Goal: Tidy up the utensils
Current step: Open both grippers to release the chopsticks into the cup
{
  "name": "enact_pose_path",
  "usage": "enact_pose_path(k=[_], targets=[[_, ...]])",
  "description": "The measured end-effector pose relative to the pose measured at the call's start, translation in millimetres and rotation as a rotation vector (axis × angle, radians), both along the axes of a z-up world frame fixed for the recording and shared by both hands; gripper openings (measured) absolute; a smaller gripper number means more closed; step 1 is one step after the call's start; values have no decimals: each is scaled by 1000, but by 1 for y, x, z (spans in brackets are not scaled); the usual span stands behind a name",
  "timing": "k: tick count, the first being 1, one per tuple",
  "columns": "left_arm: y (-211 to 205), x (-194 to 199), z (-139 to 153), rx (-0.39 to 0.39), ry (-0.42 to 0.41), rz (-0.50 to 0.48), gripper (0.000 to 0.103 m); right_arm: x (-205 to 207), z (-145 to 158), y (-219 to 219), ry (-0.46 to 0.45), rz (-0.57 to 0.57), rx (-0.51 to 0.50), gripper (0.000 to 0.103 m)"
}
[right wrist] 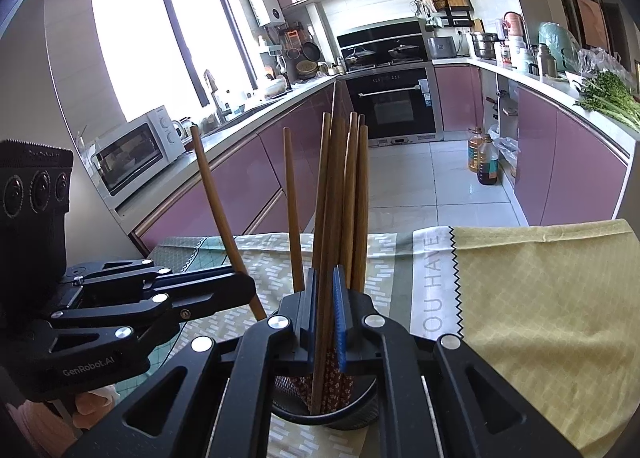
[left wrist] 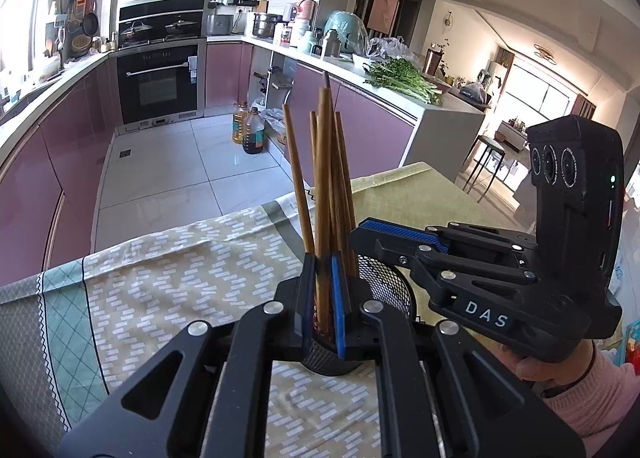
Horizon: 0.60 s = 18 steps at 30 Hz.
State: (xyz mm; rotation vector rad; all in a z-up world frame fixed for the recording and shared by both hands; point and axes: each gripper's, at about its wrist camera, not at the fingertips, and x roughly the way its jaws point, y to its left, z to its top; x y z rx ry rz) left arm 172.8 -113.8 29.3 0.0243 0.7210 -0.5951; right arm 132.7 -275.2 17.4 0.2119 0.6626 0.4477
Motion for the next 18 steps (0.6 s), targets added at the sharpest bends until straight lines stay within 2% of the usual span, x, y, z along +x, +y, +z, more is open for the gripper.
enact_pose_path(k=[2, 3, 4, 6, 8, 9, 11, 12, 14, 16, 18], targets=[[1, -1, -4, 0, 1, -1, 17, -4, 0, 0, -3, 3, -1, 12], [3, -2, -5, -1, -1, 1, 23, -6, -1, 0, -3, 6, 0, 14], [4, -3, -8, -7, 1, 0, 30, -8, -1, 0, -4, 11, 0, 20], [8, -5, -11, -20, 3, 3, 35, -13, -1, -1, -13, 15, 0, 26], [13, -10, -13, -28, -5, 11, 39, -20, -1, -2, -21, 15, 0, 37], [17, -13, -14, -29, -17, 26, 45, -23, -2, -3, -26, 14, -1, 40], [24, -21, -15, -40, -40, 49, 52, -31, -2, -4, -41, 7, -8, 56], [28, -24, -16, -48, -49, 63, 57, -35, -3, -4, -49, 7, -13, 58], [39, -35, -16, -56, -90, 115, 69, -43, -4, -3, -67, -1, -33, 72], [51, -49, -15, -46, -148, 189, 88, -50, -6, -3, -88, -13, -47, 83], [62, -62, -16, -25, -206, 256, 97, -56, -7, -2, -105, -22, -54, 89]])
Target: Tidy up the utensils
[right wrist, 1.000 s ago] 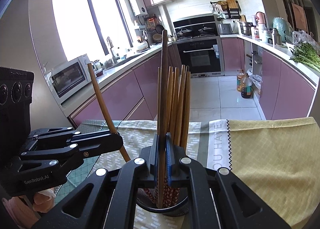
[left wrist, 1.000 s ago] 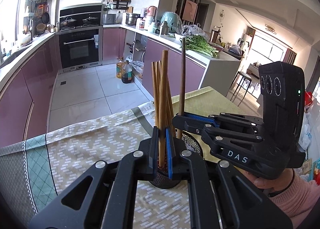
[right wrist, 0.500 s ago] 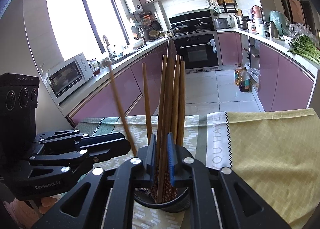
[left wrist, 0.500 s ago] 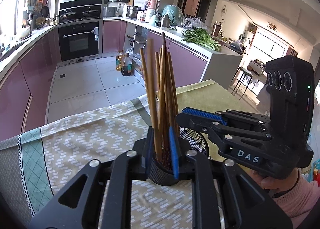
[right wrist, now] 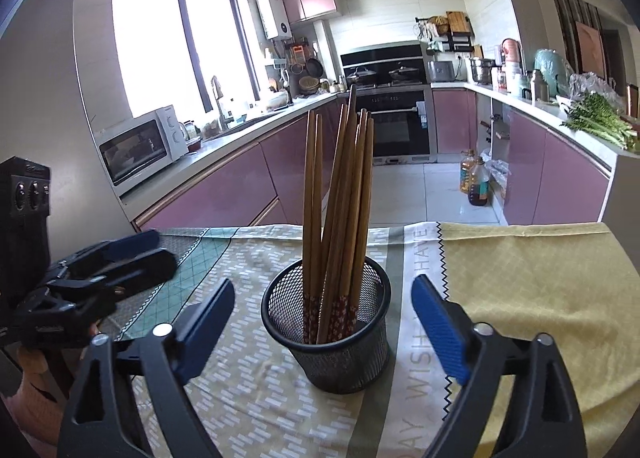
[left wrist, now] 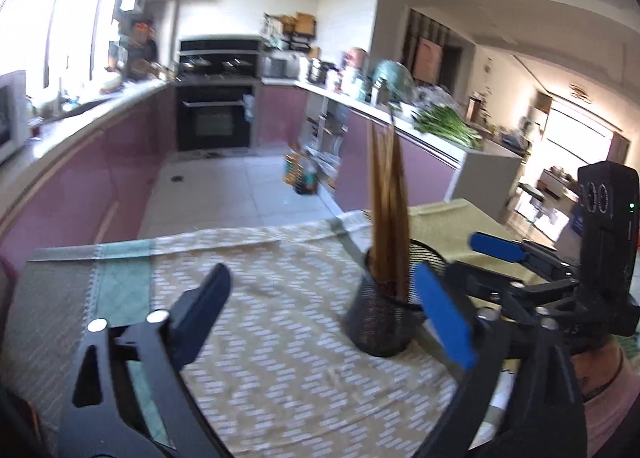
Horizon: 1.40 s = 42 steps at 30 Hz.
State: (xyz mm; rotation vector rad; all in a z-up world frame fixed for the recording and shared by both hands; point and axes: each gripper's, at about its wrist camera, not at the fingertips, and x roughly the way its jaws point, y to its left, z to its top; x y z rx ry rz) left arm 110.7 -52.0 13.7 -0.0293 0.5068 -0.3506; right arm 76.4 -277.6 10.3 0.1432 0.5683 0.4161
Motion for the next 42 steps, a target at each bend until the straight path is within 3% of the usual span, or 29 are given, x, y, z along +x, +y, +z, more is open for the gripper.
enact_pose_path(k=[2, 9, 15, 21, 42], targets=[[9, -9, 0, 13, -37, 59, 97, -8, -1, 2, -27, -14, -19, 97], [28, -41, 1, 18, -127, 174, 97, -33, -4, 11, -108, -37, -35, 96], [33, -65, 5, 25, -200, 208, 97, -52, -2, 17, -180, -51, -48, 96], [36, -82, 5, 23, -222, 238, 97, -67, 4, 21, -253, -80, -69, 96], [36, -108, 12, 29, -276, 308, 97, -84, 11, 21, -297, -106, -53, 96]])
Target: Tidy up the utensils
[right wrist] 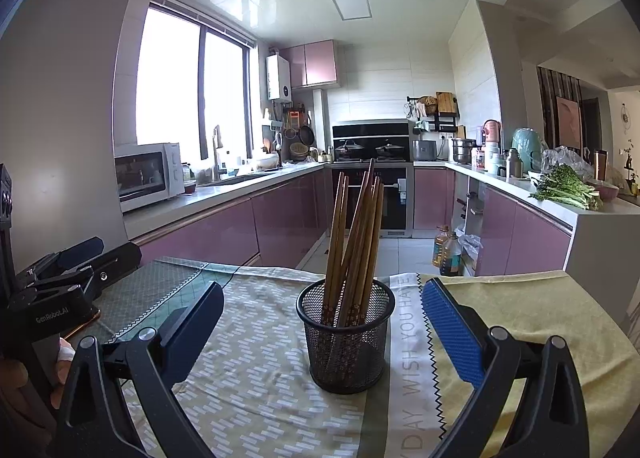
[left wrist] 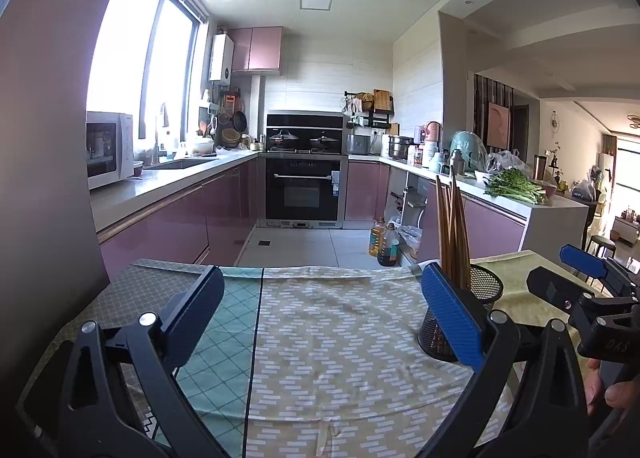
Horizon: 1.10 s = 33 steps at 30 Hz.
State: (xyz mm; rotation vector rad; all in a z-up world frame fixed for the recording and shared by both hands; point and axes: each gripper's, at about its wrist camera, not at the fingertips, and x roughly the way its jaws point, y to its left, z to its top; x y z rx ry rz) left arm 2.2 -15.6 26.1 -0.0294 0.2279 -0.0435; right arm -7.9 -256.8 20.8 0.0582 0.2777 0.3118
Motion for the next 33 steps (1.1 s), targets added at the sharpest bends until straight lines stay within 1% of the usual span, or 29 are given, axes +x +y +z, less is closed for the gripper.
enact_pose_path(k=[8, 33], targets=[[-2, -3, 2, 13, -6, -1, 97, -1, 1, 1, -4, 0, 5, 96], [-4, -5, 3, 16, -11, 2, 97, -4, 3, 0, -11, 2, 8, 96]])
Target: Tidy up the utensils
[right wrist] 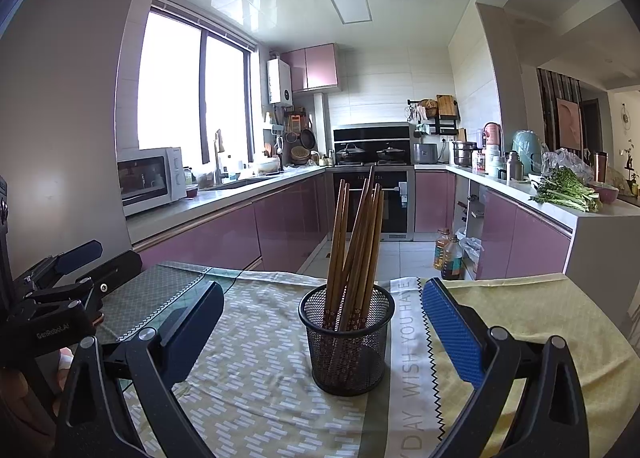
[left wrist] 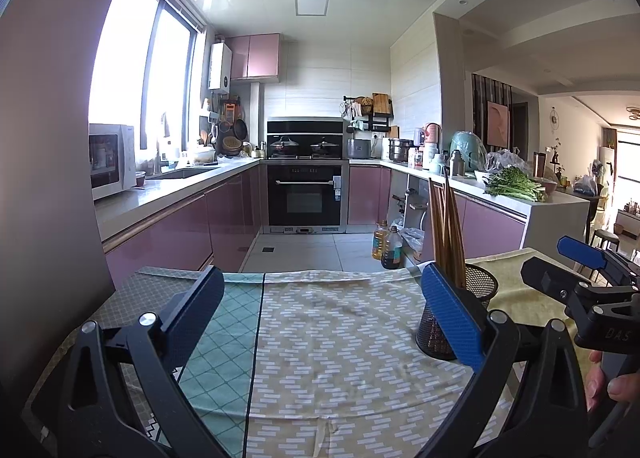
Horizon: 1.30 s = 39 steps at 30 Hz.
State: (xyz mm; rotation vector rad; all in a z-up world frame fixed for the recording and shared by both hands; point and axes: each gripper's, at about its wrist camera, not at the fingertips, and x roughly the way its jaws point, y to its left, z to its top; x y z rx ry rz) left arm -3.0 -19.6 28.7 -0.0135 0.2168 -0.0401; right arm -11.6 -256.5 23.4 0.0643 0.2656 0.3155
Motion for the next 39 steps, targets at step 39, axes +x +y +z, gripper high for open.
enact_pose_path(k=[39], targets=[[-2, 3, 2, 9, -1, -5, 97, 5, 0, 0, 6, -4, 8, 96]])
